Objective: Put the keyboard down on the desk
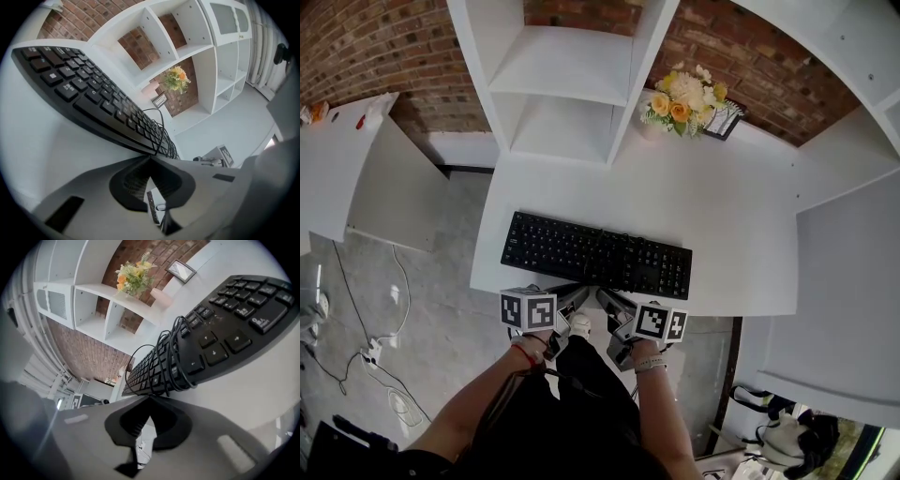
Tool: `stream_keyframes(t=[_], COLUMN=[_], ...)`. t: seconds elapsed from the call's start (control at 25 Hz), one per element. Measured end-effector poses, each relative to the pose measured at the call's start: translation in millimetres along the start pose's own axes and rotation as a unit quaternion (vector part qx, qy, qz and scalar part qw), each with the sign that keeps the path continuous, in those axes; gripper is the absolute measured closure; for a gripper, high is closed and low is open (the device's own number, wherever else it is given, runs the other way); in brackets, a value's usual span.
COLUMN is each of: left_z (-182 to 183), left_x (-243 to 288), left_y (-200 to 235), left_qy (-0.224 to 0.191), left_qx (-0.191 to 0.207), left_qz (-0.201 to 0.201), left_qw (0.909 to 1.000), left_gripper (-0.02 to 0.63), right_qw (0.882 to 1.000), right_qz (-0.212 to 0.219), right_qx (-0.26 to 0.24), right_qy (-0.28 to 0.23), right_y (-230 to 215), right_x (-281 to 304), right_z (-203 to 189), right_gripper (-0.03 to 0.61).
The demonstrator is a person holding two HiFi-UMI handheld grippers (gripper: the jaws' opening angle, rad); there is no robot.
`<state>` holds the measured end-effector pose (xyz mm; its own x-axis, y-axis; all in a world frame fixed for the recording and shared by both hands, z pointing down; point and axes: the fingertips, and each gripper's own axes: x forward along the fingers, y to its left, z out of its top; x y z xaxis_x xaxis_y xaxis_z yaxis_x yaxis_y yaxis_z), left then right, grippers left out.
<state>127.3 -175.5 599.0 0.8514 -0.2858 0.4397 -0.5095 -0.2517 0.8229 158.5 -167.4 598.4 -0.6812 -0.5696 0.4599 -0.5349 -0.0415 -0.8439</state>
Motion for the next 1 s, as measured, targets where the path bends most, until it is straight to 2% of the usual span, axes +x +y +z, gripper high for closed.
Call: stream_keyframes(t=[0.28,0.52,0.76,1.0], left_z=[-1.5,1.2,0.7,8.0], left_x=[0.6,-5.4,-15.9,-33.7], left_y=[1.1,0.1,2.8,5.1], left_qy=[-0.001,-0.013,-0.021,-0.043], left_qx=[-0.012,-0.017,-0.005,0.04], left_qz=[0.0,-0.001,0.008,0.027], left_qw=[0.9999,0.9998,0.9997,0.9979], left_gripper=[0.623,0.623,0.623,0.623], right_qw=[0.998,0.998,0.999,0.998], right_qz=[0.015,0.011,0.029,0.025], right_qx=[0.062,0.059,0.029,-0.041], right_qy=[-0.025,-0.022,-0.027,-0.051], right_y=[-6.1,-8.6,4.3,17.5], right_x=[5.0,1.9,-0.5,-5.5], right_z=[1.9,-0.1,-6.3,-6.5], right_gripper=[0.577,0.577,0.577,0.576])
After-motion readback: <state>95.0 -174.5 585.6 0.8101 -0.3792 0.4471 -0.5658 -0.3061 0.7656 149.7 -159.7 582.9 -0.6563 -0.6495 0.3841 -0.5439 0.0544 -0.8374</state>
